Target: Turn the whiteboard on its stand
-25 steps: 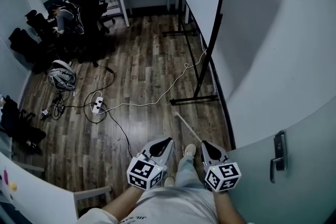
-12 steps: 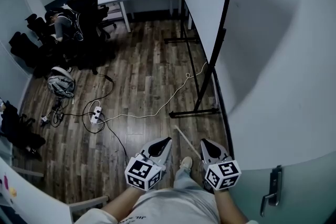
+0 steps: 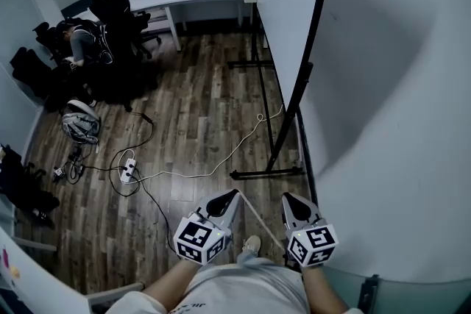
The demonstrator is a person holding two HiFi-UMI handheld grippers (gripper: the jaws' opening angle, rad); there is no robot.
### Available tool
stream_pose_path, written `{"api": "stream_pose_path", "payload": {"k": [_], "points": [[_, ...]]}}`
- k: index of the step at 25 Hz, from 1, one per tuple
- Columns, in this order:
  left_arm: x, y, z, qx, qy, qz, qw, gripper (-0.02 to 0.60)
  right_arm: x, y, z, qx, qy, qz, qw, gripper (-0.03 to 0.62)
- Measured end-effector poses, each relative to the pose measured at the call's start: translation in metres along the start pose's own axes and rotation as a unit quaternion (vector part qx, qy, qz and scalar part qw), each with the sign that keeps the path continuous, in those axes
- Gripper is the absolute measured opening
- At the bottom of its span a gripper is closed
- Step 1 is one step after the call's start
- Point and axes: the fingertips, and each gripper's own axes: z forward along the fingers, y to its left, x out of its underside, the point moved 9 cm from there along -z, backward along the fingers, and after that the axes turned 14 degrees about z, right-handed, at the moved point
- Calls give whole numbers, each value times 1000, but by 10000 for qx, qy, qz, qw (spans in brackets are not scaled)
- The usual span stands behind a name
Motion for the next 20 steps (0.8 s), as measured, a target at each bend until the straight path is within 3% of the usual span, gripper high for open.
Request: {"api": "stream_pose_path", "payload": {"k": [10, 20], "points": [[-3, 12, 42, -144, 38, -72, 9999, 11, -18, -35, 29, 34, 28, -85, 10000, 6], [-10, 27, 61, 136, 53, 16, 9999, 10, -37, -37, 43, 243, -119, -82, 9996, 6]]}}
